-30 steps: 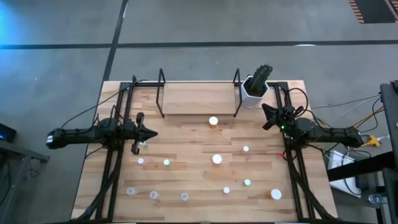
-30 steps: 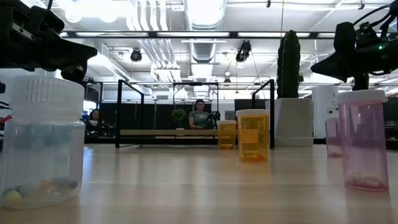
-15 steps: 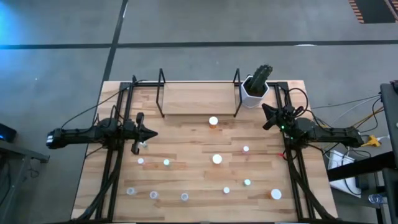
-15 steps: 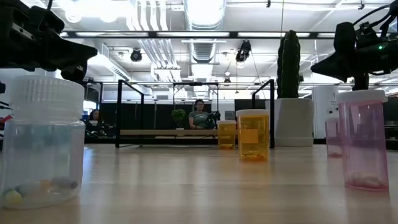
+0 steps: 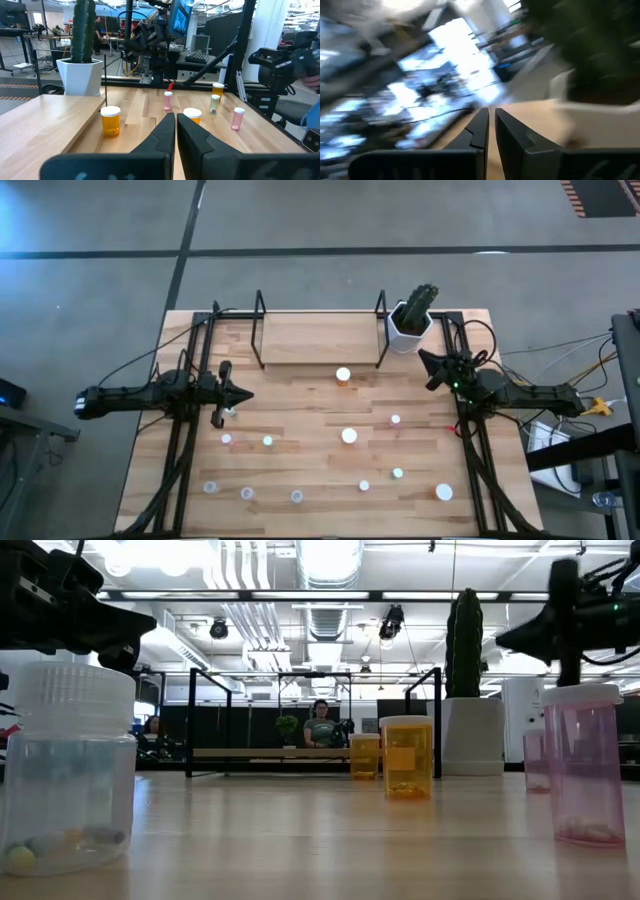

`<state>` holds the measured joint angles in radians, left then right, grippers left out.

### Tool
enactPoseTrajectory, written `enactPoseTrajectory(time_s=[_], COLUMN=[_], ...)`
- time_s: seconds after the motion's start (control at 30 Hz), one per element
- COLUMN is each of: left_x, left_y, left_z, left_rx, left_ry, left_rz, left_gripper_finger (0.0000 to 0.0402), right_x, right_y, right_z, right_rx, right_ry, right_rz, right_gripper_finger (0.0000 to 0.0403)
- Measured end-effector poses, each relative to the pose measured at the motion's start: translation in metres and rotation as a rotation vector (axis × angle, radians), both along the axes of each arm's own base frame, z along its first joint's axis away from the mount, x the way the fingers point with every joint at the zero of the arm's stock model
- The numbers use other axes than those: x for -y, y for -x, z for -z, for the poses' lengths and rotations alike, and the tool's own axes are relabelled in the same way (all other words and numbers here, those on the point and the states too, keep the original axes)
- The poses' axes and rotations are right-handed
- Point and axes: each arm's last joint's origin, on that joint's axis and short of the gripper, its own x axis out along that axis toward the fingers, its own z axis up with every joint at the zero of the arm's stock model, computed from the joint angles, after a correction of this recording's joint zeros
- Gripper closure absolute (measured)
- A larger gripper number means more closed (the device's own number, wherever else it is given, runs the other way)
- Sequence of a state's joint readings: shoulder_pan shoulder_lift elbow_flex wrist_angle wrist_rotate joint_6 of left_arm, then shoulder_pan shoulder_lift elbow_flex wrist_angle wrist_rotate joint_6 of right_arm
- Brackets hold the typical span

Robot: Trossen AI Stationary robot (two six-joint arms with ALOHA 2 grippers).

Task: Pick and place medicine bottles onto shelf by color
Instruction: Put the top right pink pill bottle on the shelf

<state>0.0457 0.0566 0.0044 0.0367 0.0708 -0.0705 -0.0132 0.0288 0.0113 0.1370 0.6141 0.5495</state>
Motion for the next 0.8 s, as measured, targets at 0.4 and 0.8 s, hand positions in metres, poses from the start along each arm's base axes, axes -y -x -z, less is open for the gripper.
enactPoseTrajectory(time_s=[0.4,0.8], left_x=[0.000,0.000], left_y=[0.000,0.000], left_z=[0.000,0.000], left_rx=[0.000,0.000], left_ry=[0.000,0.000], left_rz=[0.000,0.000], left_gripper_finger=[0.0402,0.0402], right_x=[-0.012,-0.017], right_y=[-0.007,-0.072], right_z=[-0.016,-0.059], right_rx=[0.102,-0.565], right_ry=[-0.050,-0.147], right_rz=[-0.479,-0.643], right_gripper_finger=[0.0380,0.0380])
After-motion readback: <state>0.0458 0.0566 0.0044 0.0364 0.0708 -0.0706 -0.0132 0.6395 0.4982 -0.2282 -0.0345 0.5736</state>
